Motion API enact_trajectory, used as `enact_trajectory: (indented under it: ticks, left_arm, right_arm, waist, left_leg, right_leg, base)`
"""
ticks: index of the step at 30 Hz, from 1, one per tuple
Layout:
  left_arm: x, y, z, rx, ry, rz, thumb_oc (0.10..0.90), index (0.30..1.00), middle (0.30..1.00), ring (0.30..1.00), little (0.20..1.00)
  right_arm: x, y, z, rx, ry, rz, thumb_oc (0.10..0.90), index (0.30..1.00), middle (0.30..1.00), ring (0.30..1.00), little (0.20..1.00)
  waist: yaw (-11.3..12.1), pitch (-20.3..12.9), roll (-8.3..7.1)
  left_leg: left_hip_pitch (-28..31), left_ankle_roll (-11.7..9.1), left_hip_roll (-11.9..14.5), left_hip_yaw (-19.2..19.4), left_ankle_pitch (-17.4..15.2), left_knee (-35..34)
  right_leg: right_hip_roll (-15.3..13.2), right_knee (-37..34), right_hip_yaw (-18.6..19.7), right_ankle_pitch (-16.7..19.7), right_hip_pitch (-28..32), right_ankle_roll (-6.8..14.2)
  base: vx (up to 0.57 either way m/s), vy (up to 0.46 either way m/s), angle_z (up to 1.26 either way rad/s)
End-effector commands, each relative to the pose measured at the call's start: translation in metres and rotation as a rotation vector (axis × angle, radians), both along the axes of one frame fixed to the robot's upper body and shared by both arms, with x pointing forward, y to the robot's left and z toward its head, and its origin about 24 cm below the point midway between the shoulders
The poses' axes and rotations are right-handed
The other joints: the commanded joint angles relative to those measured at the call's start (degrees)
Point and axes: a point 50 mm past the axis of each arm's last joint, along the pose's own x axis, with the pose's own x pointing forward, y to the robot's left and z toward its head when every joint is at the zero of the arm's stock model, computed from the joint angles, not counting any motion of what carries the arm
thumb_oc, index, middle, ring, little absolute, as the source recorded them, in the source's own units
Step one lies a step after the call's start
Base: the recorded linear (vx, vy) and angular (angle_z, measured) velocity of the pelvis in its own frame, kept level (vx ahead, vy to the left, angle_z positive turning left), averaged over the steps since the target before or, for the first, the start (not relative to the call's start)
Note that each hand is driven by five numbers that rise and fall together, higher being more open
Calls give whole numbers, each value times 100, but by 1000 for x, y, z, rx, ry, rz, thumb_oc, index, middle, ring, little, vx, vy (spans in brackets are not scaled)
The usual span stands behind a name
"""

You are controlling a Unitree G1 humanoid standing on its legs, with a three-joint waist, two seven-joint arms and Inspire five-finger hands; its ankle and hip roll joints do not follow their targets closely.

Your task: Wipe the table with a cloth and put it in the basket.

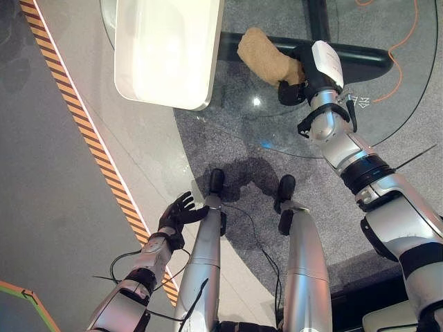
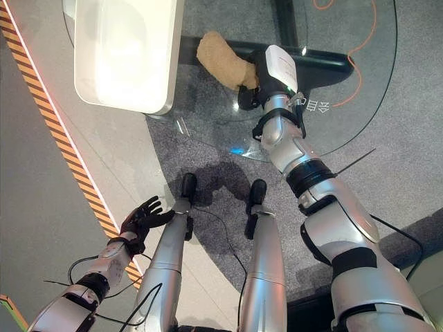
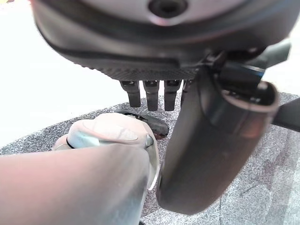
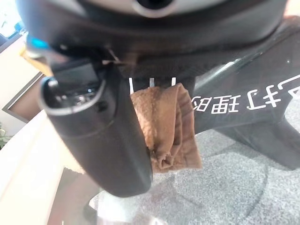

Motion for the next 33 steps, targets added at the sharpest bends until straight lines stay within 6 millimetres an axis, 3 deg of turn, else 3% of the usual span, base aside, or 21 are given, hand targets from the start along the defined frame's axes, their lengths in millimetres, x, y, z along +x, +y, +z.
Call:
enact_trajectory:
  ticks: [1,10,11,12,15,21,27,33]
  left_arm:
    - [0,-3,-1,-22,-3,37,800,900,900,900,900]
    - [3,-3,2,-19,-3,34,800,900,900,900,900]
    - [3,-3,2,-21,-3,35,800,900,900,900,900]
    - [-1,-4,-2,-20,11,33,800,900,900,900,900]
    - [-1,-3,-3,-22,13,35,800,900,900,900,900]
    - [-7,-1,-8,-25,20,33,800,900,900,900,900]
    - [-15,2,-14,-30,26,35,800,900,900,900,900]
    - [-16,8,-13,-40,23,45,800,900,900,900,900]
  right_arm:
    - [-9,52,-40,-96,142,254,100,300,300,300,200]
    - [-10,56,-44,-146,173,269,100,300,300,300,200]
    - [-10,54,-44,-140,166,253,100,300,300,300,200]
    - [-9,49,-49,-133,161,223,100,300,300,300,200]
    - [-5,37,-43,-105,112,141,100,300,300,300,200]
    - [2,-14,-19,14,-50,-145,100,300,300,300,200]
    - [-4,-73,9,185,-196,-434,100,300,300,300,200]
    - [-15,-112,17,354,-278,-579,100,300,300,300,200]
  waist:
    - [57,-117,224]
    - [55,-117,210]
    - [53,-117,211]
    - [53,-117,215]
    - [55,-117,230]
    - [95,-117,279]
    - [128,-117,320]
    - [101,-117,322]
  left_leg:
    - [-77,849,-444,1020,-131,141]
    - [-81,843,-431,1033,-120,142]
    - [-77,844,-430,1036,-121,142]
    - [59,823,-443,1019,-326,224]
    - [56,828,-433,1023,-330,230]
    - [79,847,-418,1010,-370,246]
    - [82,874,-417,974,-416,256]
    - [63,900,-425,950,-455,270]
  right_leg:
    - [293,-480,-349,271,101,-203]
    - [269,-480,-367,288,89,-197]
    - [267,-483,-367,290,92,-198]
    - [270,-371,-317,89,206,-148]
    - [265,-365,-310,98,200,-148]
    - [250,-330,-309,105,214,-131]
    - [255,-309,-315,99,223,-116]
    - [275,-307,-295,89,204,-110]
  base:
    - [0,0,0]
    - [0,0,0]
    - [74,-2,0]
    - [74,2,0]
    - [25,4,2]
    - [2,3,1]
    - [4,5,2]
    - [4,7,2]
